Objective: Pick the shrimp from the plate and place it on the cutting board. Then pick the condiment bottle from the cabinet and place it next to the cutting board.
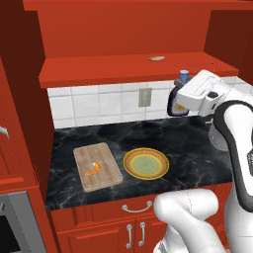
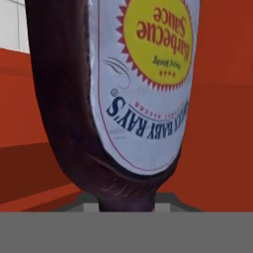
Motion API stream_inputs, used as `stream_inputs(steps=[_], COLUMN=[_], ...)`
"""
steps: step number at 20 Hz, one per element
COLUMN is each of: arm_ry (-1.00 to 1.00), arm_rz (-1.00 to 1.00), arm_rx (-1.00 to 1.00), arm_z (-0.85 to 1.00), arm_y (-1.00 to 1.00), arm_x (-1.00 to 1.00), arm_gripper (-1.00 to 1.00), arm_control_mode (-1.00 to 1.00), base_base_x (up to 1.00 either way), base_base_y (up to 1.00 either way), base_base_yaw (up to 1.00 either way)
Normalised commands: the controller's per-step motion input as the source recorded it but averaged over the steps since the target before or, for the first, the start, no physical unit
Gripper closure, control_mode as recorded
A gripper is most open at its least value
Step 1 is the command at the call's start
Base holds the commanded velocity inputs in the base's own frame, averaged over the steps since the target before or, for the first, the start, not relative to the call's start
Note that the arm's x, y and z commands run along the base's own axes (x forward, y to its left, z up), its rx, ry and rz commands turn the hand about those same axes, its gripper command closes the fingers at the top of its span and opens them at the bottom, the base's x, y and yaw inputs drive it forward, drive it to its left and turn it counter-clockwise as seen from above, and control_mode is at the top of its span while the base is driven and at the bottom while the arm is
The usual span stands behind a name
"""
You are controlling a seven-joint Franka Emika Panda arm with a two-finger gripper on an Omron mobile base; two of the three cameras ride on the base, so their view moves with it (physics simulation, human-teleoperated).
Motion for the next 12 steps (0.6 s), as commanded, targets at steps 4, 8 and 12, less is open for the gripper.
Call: stream_inputs(steps=[4,8,12], arm_ry=[0.0,-0.01,-0.03], arm_rz=[0.03,0.02,0.01], arm_rx=[-0.01,-0.02,-0.03], arm_z=[-0.45,-0.44,-0.4], arm_y=[-0.08,-0.06,-0.1], arm_x=[-0.22,-0.2,-0.14], arm_gripper=[1.0,1.0,1.0], arm_control_mode=[-1.0,-1.0,-1.0], base_base_x=[0.0,0.0,0.0], base_base_y=[0.0,0.0,0.0], base_base_yaw=[0.0,0.0,0.0])
